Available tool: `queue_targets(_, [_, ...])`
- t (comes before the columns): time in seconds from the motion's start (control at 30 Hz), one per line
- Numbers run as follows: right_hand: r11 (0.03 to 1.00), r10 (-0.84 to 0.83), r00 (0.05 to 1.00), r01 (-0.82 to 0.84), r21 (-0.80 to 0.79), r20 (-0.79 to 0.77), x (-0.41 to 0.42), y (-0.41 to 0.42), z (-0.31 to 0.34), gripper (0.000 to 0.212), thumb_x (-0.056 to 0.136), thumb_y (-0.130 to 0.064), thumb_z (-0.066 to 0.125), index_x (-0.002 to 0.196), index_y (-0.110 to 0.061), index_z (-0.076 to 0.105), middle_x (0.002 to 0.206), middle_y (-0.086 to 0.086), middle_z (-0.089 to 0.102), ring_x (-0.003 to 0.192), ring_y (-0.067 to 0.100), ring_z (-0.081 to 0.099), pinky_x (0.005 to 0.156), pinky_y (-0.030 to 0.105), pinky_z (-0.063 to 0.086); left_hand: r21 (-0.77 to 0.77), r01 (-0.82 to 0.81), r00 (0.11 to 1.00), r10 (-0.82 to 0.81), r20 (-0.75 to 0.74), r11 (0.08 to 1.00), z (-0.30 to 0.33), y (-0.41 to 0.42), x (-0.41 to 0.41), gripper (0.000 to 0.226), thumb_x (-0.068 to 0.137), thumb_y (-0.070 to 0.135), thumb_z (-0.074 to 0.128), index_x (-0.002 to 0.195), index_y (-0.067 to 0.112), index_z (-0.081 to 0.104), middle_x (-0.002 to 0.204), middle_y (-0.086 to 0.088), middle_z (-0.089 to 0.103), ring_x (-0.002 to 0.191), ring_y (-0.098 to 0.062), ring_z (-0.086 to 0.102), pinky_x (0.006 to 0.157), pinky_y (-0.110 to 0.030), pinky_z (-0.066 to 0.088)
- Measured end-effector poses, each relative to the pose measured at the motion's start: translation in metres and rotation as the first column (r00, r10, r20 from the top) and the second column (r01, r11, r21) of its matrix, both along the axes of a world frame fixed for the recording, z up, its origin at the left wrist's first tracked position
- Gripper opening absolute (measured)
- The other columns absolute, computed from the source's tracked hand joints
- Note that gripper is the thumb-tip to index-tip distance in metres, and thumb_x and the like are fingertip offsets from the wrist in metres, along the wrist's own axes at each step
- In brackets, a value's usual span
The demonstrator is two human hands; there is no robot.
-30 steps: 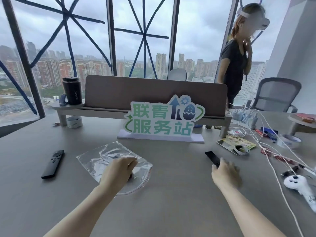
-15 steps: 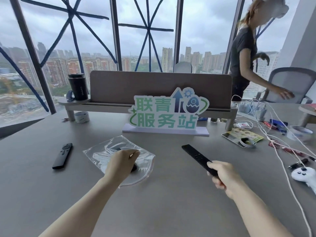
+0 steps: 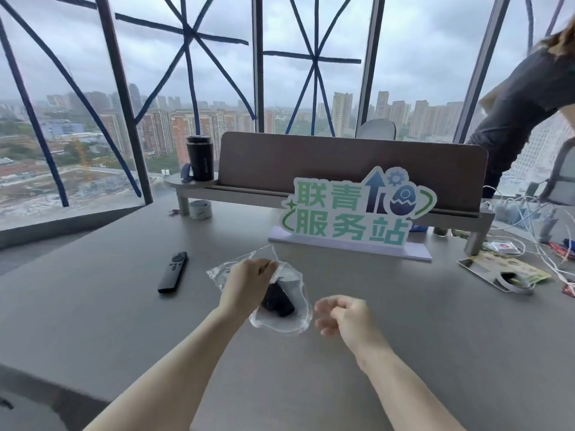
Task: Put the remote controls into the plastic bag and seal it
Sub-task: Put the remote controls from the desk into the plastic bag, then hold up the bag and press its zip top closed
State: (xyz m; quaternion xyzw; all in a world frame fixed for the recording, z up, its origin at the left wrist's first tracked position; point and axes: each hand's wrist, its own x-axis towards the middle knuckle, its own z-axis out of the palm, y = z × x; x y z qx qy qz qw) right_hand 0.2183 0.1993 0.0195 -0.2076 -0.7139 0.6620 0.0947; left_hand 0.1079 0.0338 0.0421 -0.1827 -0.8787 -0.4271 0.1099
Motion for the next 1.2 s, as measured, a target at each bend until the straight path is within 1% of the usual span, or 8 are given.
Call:
queue_targets(0.2, [0.973,-0.165,0.979,0.181,0.140,-0.122,-0.020,-0.009,0.027,0.031,0.084,0.005,0.042,0.076,-0.010,0.068,0.074,0.007,0.069,0.043,0.018,0.049,0.044,0.026,0.038,0.335,-0.092,0.996,0.092,0.015,0.938,0.053,-0.047,-0.039,0.022,0.090,0.023,0.057,0.075,0.021,0.074,0.064,-0.010,0.068,0.048,-0.021,0.049,0.054,-0.027,0.039])
queue_targets(0.4, [0.954,0.074,0.995,-0.052,0.295,-0.063,-0.090,-0.090,0.044,0.022,0.089,-0.006,0.045,0.088,-0.012,0.067,0.072,0.006,0.069,0.051,0.017,0.053,0.047,0.027,0.042,0.327,-0.204,0.953,0.263,-0.149,0.923,0.142,-0.123,-0.072,0.027,0.092,0.024,0.054,0.083,0.010,0.075,0.060,-0.003,0.063,0.044,-0.010,0.046,0.047,-0.025,0.036])
queue_targets(0.53, [0.891,0.195,0.980,-0.197,0.410,0.048,-0.137,-0.156,0.030,0.023,0.079,-0.013,0.047,0.071,-0.023,0.067,0.079,0.006,0.074,0.073,0.029,0.067,0.071,0.042,0.059,0.322,-0.271,0.929,0.334,-0.158,0.907,0.143,-0.169,-0.092,0.027,0.090,0.024,0.056,0.088,0.006,0.076,0.091,-0.015,0.076,0.081,-0.027,0.069,0.070,-0.033,0.052])
queue_targets(0.63, [0.819,0.240,0.958,-0.287,0.497,0.159,-0.160,-0.192,0.017,0.015,0.077,-0.021,0.054,0.065,-0.022,0.063,0.089,0.006,0.076,0.085,0.033,0.069,0.077,0.040,0.059,0.366,-0.320,0.900,0.401,-0.170,0.874,0.144,-0.197,-0.098,0.028,0.091,0.025,0.056,0.091,0.005,0.075,0.096,-0.015,0.076,0.083,-0.023,0.069,0.069,-0.025,0.049])
queue_targets(0.77, [0.703,0.279,0.904,-0.422,0.572,0.325,-0.185,-0.235,0.005,0.026,0.082,-0.047,0.052,0.081,-0.023,0.059,0.097,0.007,0.068,0.089,0.030,0.063,0.076,0.032,0.046,0.393,-0.351,0.851,0.464,-0.244,0.850,0.154,-0.237,-0.102,0.028,0.091,0.027,0.055,0.093,0.007,0.075,0.089,-0.011,0.075,0.073,-0.019,0.065,0.062,-0.024,0.046])
queue_targets(0.97, [0.573,0.267,0.890,-0.454,0.682,0.369,-0.217,-0.280,-0.009,0.063,0.084,-0.053,0.054,0.140,-0.024,0.042,0.136,0.007,0.055,0.121,0.029,0.056,0.096,0.038,0.045,0.435,-0.377,0.763,0.540,-0.355,0.818,0.167,-0.289,-0.114,0.027,0.091,0.028,0.055,0.095,0.010,0.074,0.084,-0.003,0.072,0.071,-0.011,0.061,0.060,-0.017,0.046])
queue_targets(1.1, [0.372,0.409,0.786,-0.608,0.701,0.464,-0.234,-0.302,-0.017,0.066,0.087,-0.063,0.040,0.148,-0.046,0.022,0.144,0.008,0.043,0.125,0.031,0.052,0.097,0.040,0.041,0.368,-0.483,0.728,0.598,-0.335,0.795,0.147,-0.322,-0.133,0.030,0.091,0.028,0.054,0.098,0.008,0.074,0.092,-0.014,0.076,0.080,-0.022,0.068,0.065,-0.024,0.042])
queue_targets(1.2, [0.231,0.404,0.776,-0.598,0.767,0.484,-0.240,-0.309,-0.022,0.051,0.092,-0.060,0.030,0.141,-0.045,0.037,0.140,0.011,0.043,0.121,0.032,0.053,0.097,0.040,0.040,0.334,-0.520,0.740,0.610,-0.282,0.786,0.118,-0.332,-0.142,0.029,0.092,0.027,0.054,0.098,0.007,0.074,0.100,-0.013,0.076,0.086,-0.018,0.067,0.071,-0.024,0.046])
